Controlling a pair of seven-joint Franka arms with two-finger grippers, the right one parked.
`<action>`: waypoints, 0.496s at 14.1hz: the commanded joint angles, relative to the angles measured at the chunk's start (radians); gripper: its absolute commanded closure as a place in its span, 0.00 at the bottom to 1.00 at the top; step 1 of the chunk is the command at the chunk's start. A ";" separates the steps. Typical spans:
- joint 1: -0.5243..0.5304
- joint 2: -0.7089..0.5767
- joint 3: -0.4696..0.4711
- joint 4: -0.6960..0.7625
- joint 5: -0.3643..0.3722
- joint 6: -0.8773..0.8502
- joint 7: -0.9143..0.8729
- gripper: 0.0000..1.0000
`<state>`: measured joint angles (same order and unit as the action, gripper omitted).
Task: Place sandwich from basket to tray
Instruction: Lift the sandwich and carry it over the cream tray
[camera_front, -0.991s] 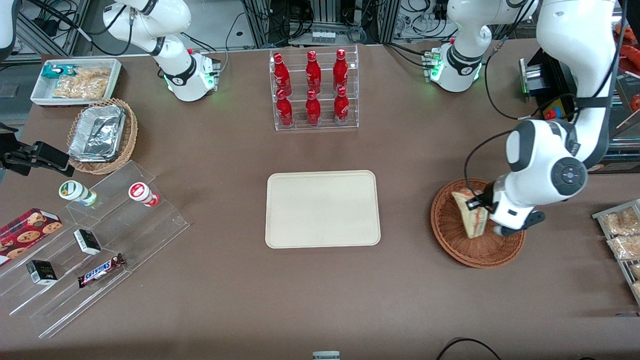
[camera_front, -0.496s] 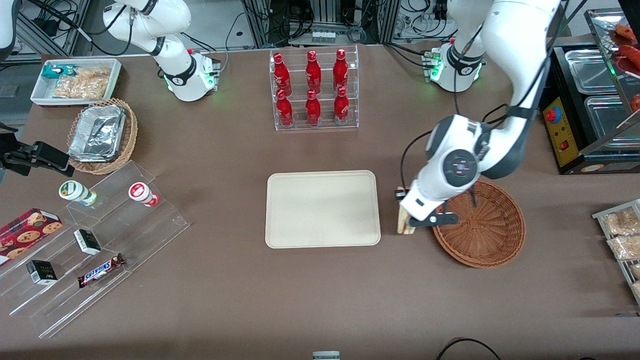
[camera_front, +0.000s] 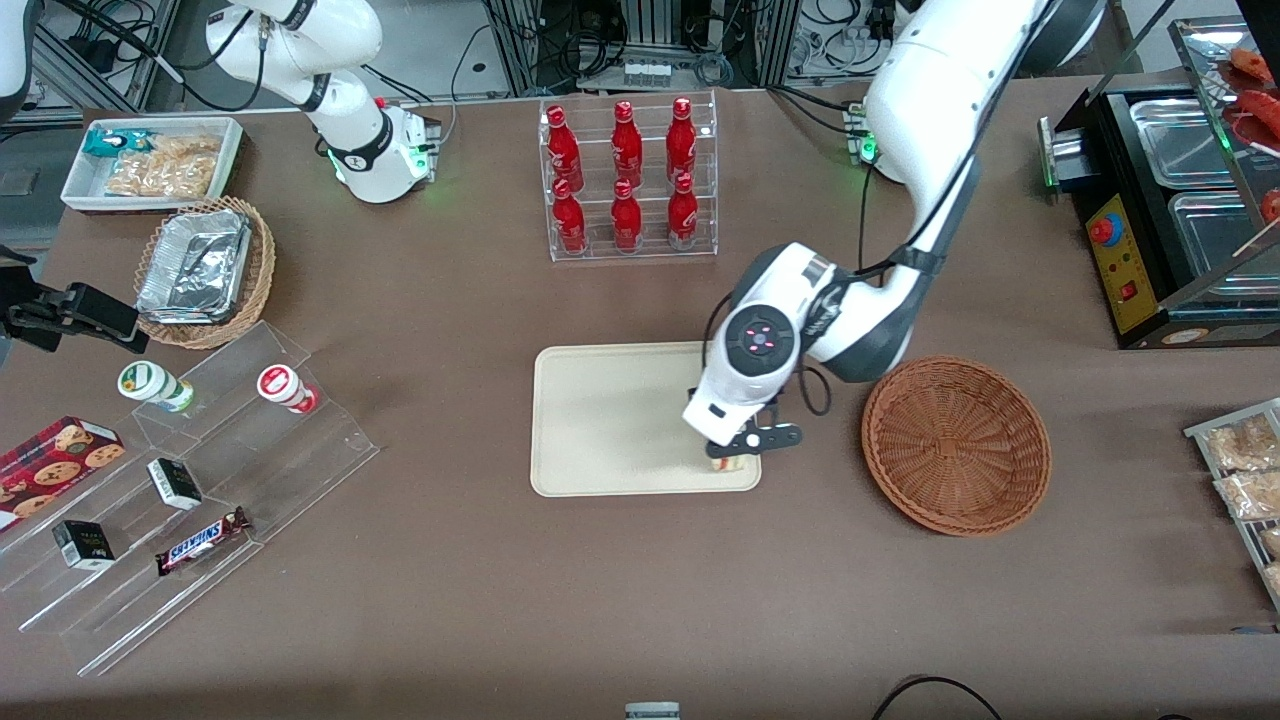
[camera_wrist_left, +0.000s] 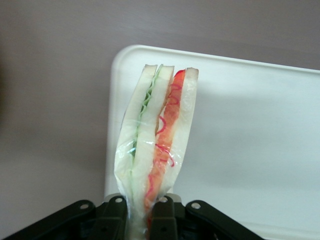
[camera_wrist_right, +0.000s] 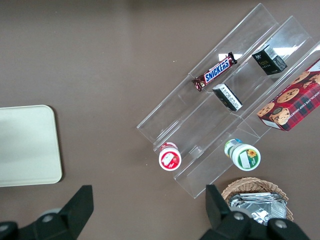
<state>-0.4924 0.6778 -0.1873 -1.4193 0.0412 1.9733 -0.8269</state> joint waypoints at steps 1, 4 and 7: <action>-0.066 0.117 0.008 0.150 0.017 -0.024 -0.049 0.91; -0.112 0.175 0.008 0.203 0.016 0.022 -0.075 0.91; -0.133 0.197 0.008 0.207 0.014 0.042 -0.077 0.91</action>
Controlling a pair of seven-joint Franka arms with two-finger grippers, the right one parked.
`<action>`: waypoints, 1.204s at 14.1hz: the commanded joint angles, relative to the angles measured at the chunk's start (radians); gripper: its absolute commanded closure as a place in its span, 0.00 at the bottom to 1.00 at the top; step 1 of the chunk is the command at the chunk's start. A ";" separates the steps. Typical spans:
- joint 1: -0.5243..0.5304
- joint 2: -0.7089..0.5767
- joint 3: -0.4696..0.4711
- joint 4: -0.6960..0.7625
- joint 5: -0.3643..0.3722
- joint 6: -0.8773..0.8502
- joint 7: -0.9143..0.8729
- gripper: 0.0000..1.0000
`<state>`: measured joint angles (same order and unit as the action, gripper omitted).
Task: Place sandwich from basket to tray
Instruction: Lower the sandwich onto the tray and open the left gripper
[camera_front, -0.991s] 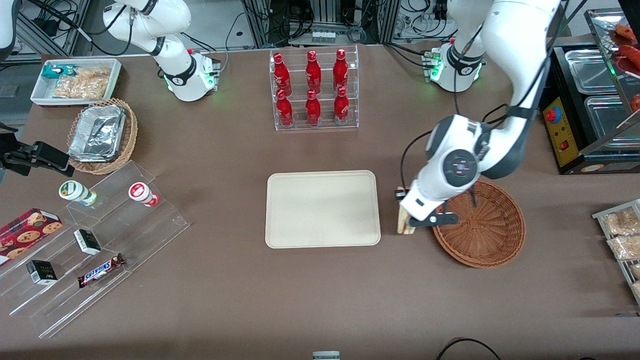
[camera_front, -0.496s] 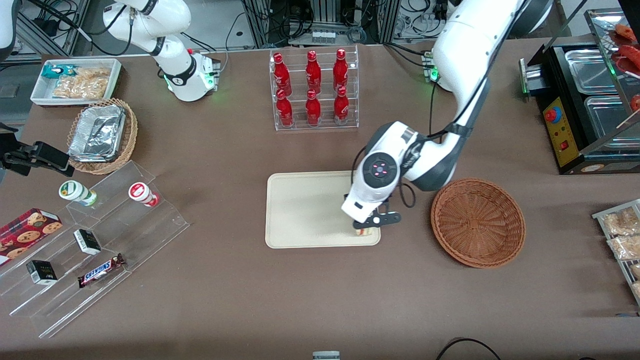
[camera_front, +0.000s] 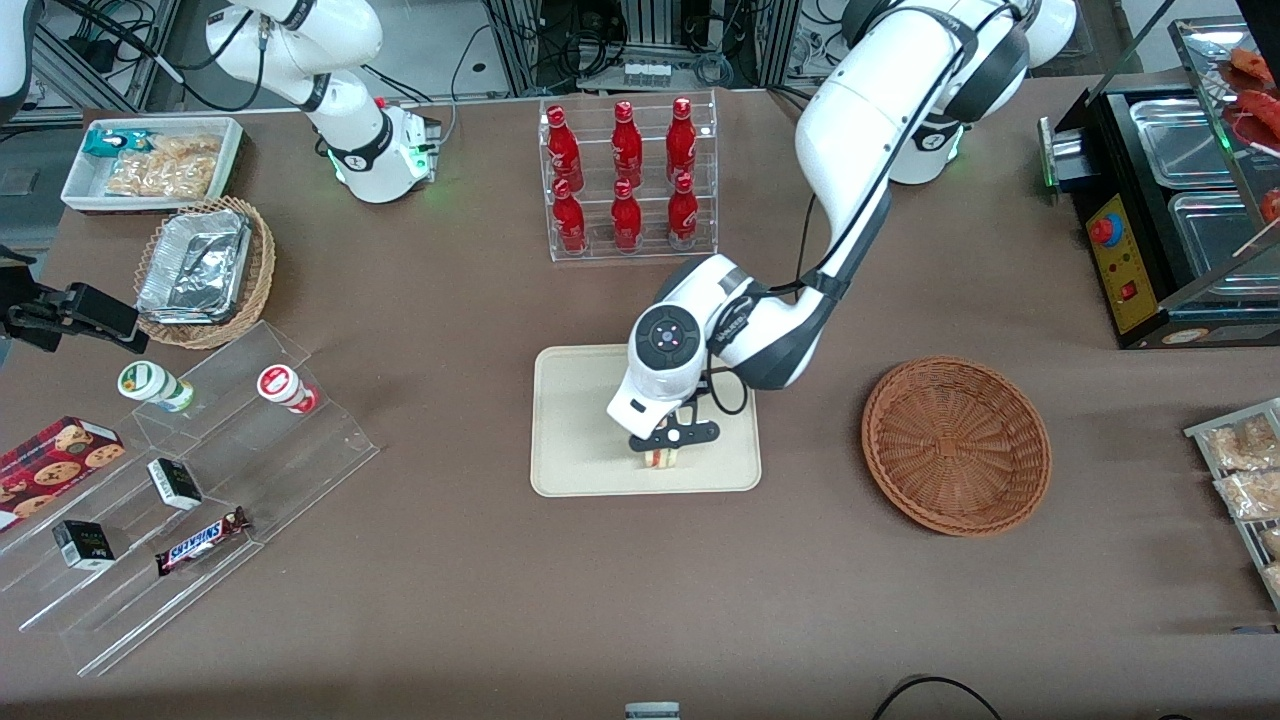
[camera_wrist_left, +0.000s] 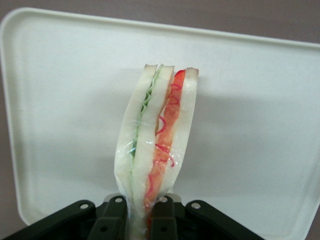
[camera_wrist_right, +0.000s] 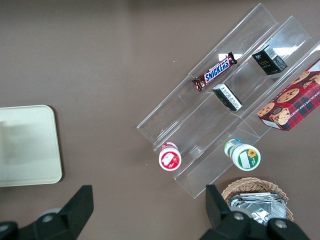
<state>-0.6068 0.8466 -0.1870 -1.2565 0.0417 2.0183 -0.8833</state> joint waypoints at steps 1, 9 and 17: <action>-0.022 0.028 0.006 0.045 0.010 -0.003 -0.022 0.91; -0.037 0.037 0.006 0.035 0.004 -0.003 -0.088 0.49; -0.019 -0.087 0.012 0.029 0.018 -0.094 -0.083 0.00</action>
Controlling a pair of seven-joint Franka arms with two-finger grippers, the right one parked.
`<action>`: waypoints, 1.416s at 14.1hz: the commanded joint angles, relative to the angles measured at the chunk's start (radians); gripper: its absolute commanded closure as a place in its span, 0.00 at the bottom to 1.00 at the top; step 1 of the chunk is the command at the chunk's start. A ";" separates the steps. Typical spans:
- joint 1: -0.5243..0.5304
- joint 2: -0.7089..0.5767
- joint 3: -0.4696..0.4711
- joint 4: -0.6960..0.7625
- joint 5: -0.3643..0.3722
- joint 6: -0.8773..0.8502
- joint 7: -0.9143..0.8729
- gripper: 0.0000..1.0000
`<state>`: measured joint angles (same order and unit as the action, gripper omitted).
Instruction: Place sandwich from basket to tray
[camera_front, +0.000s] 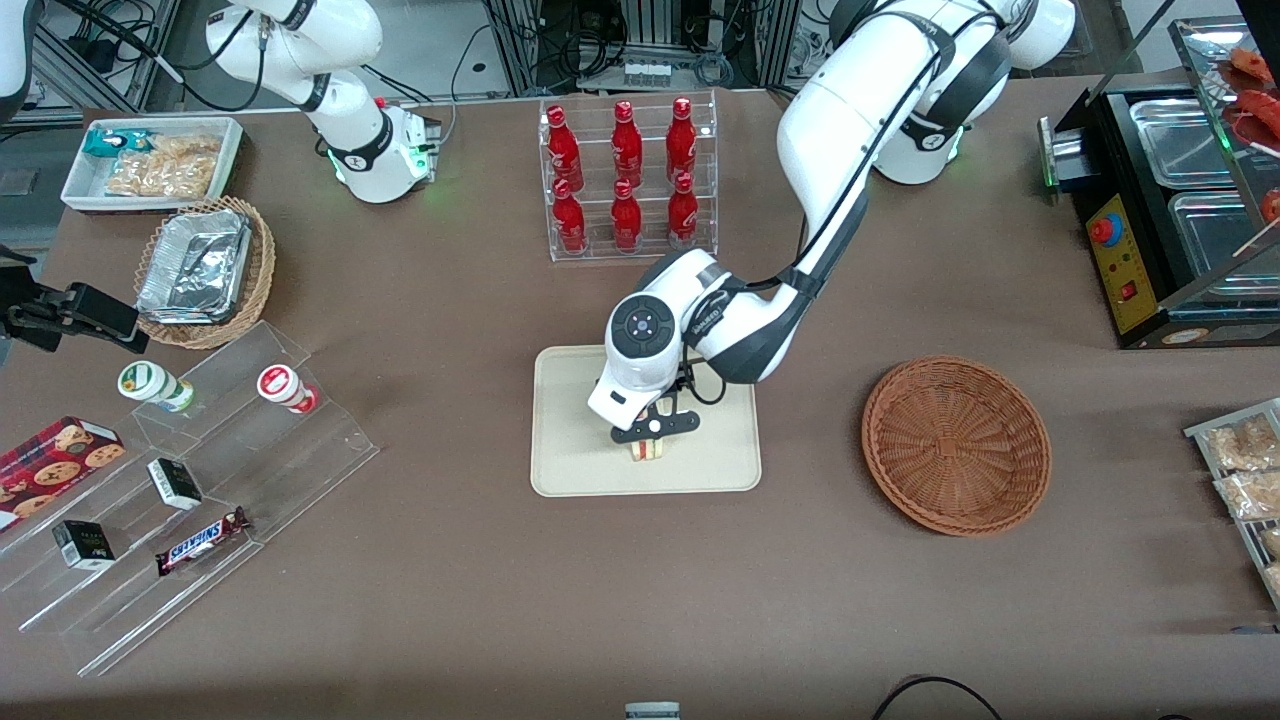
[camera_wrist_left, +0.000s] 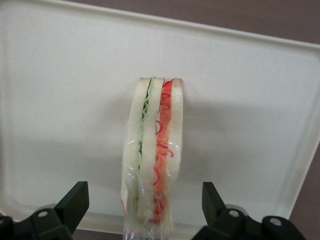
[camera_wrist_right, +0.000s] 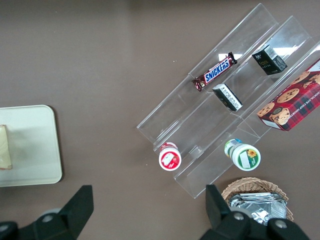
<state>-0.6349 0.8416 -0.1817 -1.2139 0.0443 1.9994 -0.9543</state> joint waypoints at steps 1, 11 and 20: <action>0.014 -0.108 0.008 -0.012 0.012 -0.118 -0.008 0.00; 0.220 -0.372 0.019 -0.217 0.048 -0.335 0.073 0.00; 0.431 -0.649 0.018 -0.507 0.040 -0.301 0.352 0.00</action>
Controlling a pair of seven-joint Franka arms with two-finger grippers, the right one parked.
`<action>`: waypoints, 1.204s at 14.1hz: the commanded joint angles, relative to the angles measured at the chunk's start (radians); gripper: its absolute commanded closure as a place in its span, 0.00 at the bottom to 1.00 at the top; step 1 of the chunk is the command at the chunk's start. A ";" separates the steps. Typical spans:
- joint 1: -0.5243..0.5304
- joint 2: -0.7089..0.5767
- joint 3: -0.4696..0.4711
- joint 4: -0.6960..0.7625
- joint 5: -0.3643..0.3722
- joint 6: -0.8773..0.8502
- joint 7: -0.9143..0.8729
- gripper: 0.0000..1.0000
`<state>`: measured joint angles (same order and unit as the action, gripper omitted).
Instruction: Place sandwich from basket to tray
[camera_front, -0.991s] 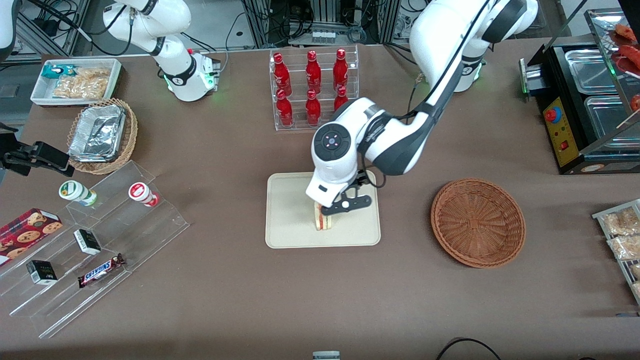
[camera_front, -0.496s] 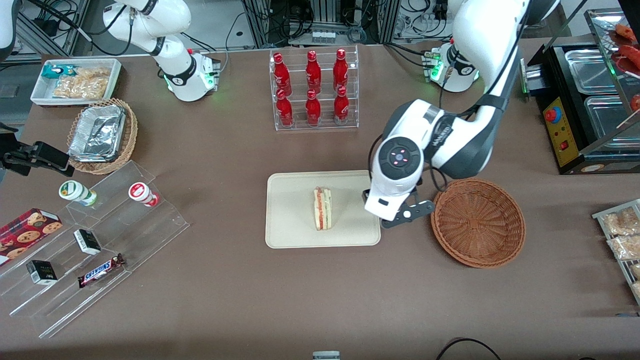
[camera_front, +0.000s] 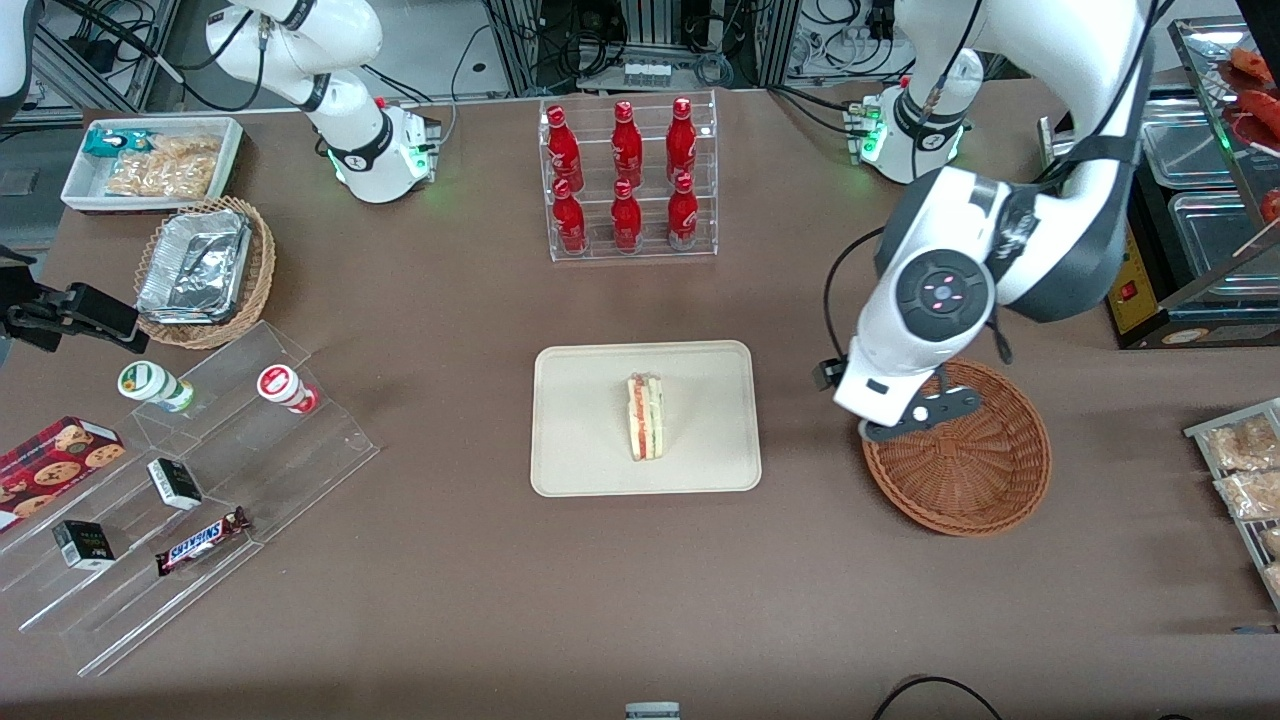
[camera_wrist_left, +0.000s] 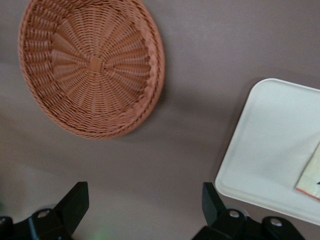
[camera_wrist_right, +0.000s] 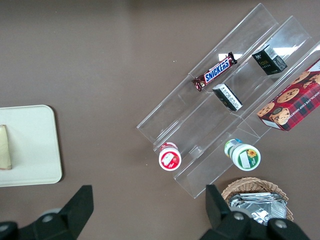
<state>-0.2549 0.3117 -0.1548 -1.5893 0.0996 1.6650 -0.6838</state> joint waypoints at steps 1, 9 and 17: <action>0.068 -0.161 -0.009 -0.170 -0.026 0.035 0.139 0.00; 0.256 -0.359 -0.006 -0.252 -0.043 -0.056 0.602 0.00; 0.259 -0.382 0.100 -0.196 -0.121 -0.062 0.693 0.00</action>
<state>-0.0024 -0.0573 -0.0527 -1.7898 0.0042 1.6086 -0.0036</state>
